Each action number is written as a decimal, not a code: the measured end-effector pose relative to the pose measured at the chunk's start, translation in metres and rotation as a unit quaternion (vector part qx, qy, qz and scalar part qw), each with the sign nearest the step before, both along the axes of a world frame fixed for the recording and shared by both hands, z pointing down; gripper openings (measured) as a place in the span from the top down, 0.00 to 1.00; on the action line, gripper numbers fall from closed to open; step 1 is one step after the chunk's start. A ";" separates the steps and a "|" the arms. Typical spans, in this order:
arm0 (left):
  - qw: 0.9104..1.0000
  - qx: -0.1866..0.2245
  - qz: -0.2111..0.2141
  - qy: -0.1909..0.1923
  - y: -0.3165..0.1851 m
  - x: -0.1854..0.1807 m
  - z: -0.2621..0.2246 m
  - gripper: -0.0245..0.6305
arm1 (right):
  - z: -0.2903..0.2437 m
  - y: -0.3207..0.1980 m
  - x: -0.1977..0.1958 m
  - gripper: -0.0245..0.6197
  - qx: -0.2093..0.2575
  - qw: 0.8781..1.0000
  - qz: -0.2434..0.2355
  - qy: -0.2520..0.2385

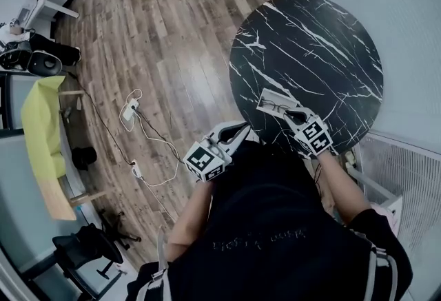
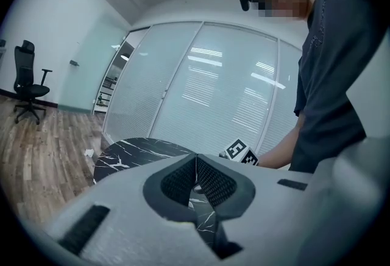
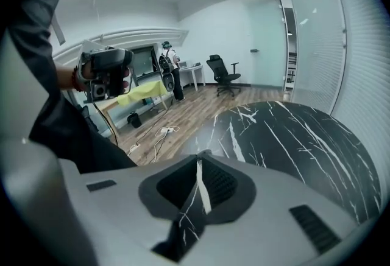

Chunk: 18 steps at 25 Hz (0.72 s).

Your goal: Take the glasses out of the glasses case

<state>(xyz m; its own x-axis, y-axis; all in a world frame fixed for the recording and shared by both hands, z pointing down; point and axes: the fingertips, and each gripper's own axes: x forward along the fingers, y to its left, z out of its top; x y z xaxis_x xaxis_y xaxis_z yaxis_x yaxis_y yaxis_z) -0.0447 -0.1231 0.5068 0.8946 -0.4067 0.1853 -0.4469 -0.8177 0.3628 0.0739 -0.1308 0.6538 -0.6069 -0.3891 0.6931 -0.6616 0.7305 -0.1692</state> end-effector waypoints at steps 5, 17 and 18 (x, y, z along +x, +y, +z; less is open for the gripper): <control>1.000 -0.007 -0.005 0.001 -0.004 -0.002 0.006 0.93 | 0.018 -0.006 -0.003 0.91 -0.010 0.999 -0.018 0.026; 1.000 -0.025 -0.012 -0.005 0.000 -0.008 0.015 0.93 | 0.055 -0.011 -0.014 0.91 -0.054 0.995 -0.060 0.052; 1.000 -0.026 -0.013 -0.005 0.001 -0.009 0.015 0.93 | 0.057 -0.011 -0.014 0.91 -0.056 0.995 -0.060 0.055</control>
